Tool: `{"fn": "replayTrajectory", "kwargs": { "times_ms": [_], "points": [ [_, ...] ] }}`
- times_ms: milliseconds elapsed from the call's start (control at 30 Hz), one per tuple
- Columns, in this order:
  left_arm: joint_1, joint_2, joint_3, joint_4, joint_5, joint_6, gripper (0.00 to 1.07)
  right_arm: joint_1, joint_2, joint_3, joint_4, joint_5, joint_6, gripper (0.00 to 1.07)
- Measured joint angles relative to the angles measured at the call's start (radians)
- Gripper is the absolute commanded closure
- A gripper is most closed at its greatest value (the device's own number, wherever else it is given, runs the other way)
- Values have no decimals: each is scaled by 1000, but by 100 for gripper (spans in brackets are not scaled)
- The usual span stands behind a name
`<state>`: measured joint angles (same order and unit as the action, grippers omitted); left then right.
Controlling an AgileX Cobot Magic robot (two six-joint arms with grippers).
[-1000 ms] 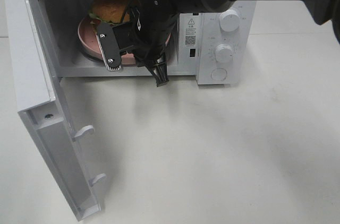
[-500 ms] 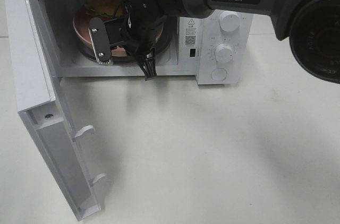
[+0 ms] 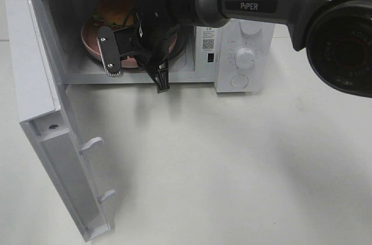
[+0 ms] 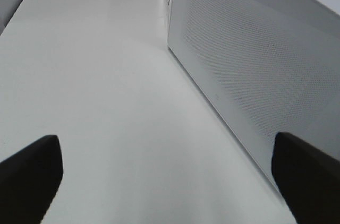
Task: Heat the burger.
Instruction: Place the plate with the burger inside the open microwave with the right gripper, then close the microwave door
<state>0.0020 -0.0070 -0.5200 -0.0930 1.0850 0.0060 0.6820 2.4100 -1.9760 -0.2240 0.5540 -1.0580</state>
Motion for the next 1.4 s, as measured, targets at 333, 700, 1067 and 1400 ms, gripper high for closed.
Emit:
{"fn": "replayTrajectory", "kwargs": {
  "times_ms": [333,700,1067,1400],
  "points": [
    [0,0,0,0,0,0,7,0,-1,-11,53,-50,0,70],
    [0,0,0,0,0,0,7,0,-47,45,77,-70,0,38],
    [0,0,0,0,0,0,7,0,-133,205,78,-157,0,30],
    [0,0,0,0,0,0,7,0,-298,440,77,-244,0,31]
  ]
}}
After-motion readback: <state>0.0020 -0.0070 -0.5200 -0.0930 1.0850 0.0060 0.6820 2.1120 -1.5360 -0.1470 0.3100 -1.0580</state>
